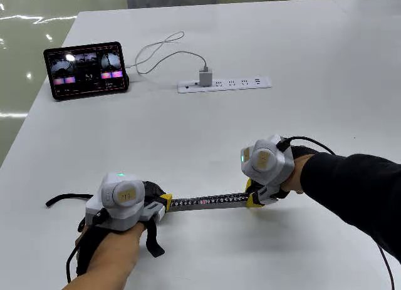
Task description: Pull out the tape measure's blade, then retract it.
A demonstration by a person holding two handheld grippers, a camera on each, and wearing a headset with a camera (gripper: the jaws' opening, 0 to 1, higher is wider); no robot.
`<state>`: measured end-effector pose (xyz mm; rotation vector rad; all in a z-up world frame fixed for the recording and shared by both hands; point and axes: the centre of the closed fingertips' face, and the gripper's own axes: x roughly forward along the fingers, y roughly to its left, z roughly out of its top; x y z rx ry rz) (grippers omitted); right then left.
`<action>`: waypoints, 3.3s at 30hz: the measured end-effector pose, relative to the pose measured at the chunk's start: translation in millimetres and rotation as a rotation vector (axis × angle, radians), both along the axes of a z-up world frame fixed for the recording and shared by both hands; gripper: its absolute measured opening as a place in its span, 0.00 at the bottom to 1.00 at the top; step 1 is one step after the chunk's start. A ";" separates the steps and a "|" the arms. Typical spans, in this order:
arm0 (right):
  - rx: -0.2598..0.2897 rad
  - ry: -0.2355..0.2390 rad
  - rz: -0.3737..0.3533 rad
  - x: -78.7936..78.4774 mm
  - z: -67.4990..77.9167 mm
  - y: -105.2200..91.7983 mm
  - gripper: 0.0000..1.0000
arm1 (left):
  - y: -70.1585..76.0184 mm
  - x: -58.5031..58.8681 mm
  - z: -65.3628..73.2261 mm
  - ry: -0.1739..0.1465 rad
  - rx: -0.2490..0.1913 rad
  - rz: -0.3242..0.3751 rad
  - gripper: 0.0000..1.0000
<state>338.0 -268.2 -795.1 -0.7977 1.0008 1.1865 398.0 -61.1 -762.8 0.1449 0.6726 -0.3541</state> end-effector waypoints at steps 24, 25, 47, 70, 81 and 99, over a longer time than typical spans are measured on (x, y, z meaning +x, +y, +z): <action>-0.002 -0.007 0.020 1.2 0.1 7.3 0.09 | 0.3 0.1 -0.2 0.001 0.000 0.000 0.62; -0.002 -0.008 0.022 1.3 0.1 7.6 0.09 | 0.3 0.1 -0.2 0.002 0.000 0.001 0.62; 0.001 -0.006 0.024 3.2 -0.1 14.6 0.10 | 0.4 0.1 -0.8 0.004 0.000 0.001 0.62; 0.018 -0.007 0.005 4.9 0.2 24.1 0.09 | 0.7 0.4 -0.7 0.002 -0.001 0.001 0.62; 0.010 -0.001 0.006 6.5 -0.1 28.2 0.10 | 0.7 0.2 -0.5 0.004 -0.001 0.002 0.62; 0.021 -0.004 0.014 7.3 -0.4 37.0 0.09 | 0.4 0.1 -0.2 0.001 -0.001 0.001 0.62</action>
